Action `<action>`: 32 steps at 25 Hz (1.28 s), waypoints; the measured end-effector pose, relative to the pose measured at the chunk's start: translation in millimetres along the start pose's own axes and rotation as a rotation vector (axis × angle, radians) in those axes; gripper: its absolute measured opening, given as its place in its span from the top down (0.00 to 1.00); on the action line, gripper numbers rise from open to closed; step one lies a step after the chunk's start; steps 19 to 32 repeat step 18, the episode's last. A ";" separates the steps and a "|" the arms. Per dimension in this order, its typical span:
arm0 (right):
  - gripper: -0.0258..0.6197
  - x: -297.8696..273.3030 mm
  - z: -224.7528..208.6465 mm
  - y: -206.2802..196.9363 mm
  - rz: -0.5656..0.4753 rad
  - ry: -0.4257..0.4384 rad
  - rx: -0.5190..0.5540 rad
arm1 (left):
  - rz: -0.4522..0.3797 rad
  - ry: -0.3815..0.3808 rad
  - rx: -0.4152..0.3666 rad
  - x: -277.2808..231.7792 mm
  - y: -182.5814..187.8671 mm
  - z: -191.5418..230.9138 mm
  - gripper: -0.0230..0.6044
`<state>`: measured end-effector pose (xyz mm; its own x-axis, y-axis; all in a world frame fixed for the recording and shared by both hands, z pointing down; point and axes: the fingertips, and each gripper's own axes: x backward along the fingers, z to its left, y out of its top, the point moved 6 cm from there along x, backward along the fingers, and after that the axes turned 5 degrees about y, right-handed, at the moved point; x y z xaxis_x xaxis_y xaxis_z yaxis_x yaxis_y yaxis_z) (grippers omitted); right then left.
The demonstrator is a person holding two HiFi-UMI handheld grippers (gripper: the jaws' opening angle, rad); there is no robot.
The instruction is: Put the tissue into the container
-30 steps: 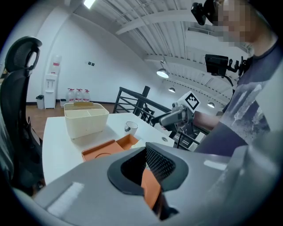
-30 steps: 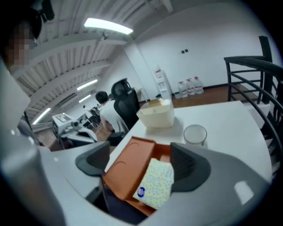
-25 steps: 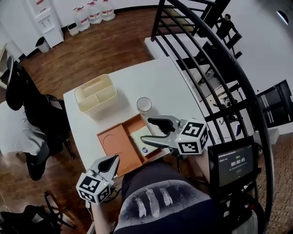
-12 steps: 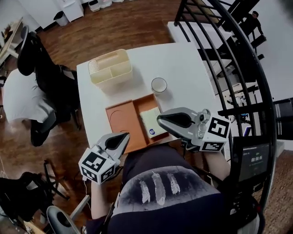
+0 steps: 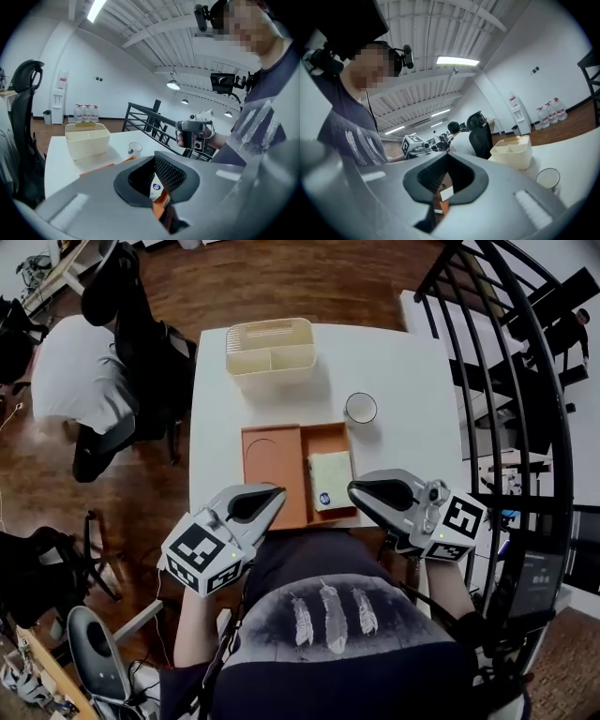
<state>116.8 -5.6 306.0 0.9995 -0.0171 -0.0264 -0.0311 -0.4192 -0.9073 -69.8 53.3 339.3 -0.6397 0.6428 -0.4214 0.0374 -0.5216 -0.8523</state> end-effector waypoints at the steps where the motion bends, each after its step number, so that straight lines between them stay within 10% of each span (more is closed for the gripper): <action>1: 0.96 -0.4 -0.1 -0.3 -0.001 0.012 0.002 | -0.001 0.003 -0.002 0.0 0.3 -1.5 0.94; 32: 0.96 5.2 -3.2 -9.0 0.061 0.090 -0.003 | -0.065 0.039 -0.041 -6.4 14.0 -24.0 0.94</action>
